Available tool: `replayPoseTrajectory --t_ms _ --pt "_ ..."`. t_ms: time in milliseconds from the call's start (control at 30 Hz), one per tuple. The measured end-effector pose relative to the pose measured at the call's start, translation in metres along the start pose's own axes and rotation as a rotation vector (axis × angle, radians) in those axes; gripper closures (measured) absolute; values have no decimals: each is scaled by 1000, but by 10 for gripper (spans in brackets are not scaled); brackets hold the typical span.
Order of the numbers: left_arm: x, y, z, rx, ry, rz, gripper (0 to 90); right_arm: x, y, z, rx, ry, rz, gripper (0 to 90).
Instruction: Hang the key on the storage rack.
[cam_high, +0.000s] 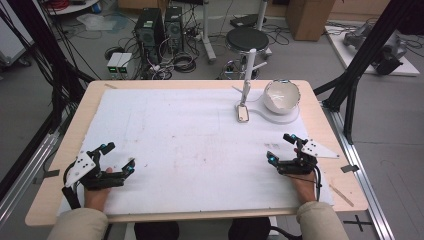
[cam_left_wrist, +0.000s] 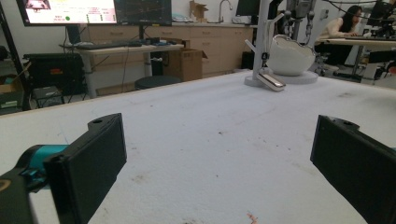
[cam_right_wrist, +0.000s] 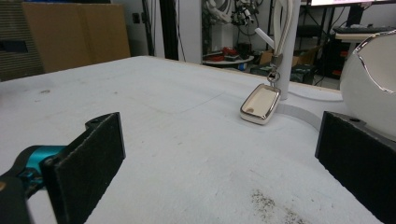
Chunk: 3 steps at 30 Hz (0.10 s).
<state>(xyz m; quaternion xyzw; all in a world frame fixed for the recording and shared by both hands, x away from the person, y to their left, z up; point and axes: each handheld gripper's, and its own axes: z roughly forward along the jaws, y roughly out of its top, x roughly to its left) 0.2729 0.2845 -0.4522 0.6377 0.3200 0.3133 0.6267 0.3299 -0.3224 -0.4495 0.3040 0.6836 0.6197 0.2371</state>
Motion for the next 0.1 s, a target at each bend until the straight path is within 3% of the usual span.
replayPoseTrajectory --t_ms 100 --pt "0 0 0 -4 2 5 39 0 -1 -1 -14 -16 1 6"
